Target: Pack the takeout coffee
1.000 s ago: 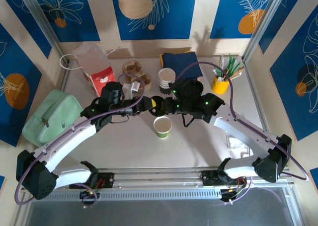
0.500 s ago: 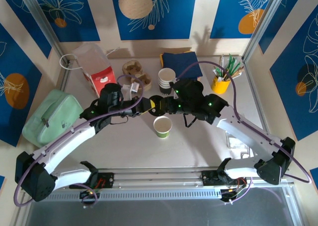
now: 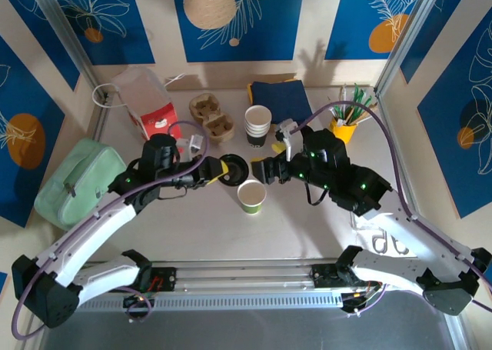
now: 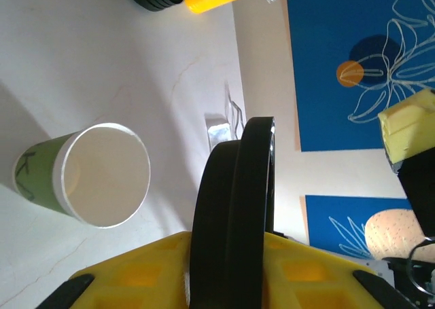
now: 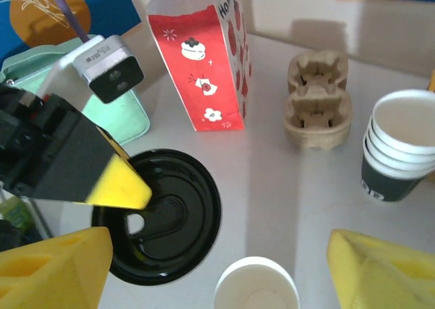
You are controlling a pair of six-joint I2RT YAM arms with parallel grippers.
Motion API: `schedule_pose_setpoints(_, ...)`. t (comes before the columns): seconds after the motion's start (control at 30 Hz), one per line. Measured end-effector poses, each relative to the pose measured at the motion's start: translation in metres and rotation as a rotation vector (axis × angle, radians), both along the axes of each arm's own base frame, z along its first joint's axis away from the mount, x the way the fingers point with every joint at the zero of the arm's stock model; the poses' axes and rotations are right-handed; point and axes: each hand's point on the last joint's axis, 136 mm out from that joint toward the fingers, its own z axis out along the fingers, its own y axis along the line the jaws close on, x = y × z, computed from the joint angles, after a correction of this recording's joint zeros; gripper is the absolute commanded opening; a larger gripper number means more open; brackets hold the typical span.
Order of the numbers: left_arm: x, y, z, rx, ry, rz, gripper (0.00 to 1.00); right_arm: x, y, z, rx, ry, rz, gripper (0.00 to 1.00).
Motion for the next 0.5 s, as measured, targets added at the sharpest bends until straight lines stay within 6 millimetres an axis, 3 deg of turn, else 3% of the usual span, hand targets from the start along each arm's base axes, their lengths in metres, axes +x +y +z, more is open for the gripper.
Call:
schedule_pose_setpoints(0.17, -0.001, 0.021, 0.003, -0.013, 0.067, 0.079, 0.27, 0.005, 0.007, -0.014, -0.102, -0.234, 0.074, 0.85)
schedule_pose_setpoints(0.33, -0.008, 0.030, 0.007, -0.047, 0.132, 0.108, 0.27, -0.001, 0.015, -0.033, -0.228, -0.495, 0.204, 0.84)
schedule_pose_setpoints(0.5, -0.014, 0.029, 0.005, -0.069, 0.208, 0.106, 0.24, -0.013, 0.028, -0.040, -0.302, -0.693, 0.331, 0.75)
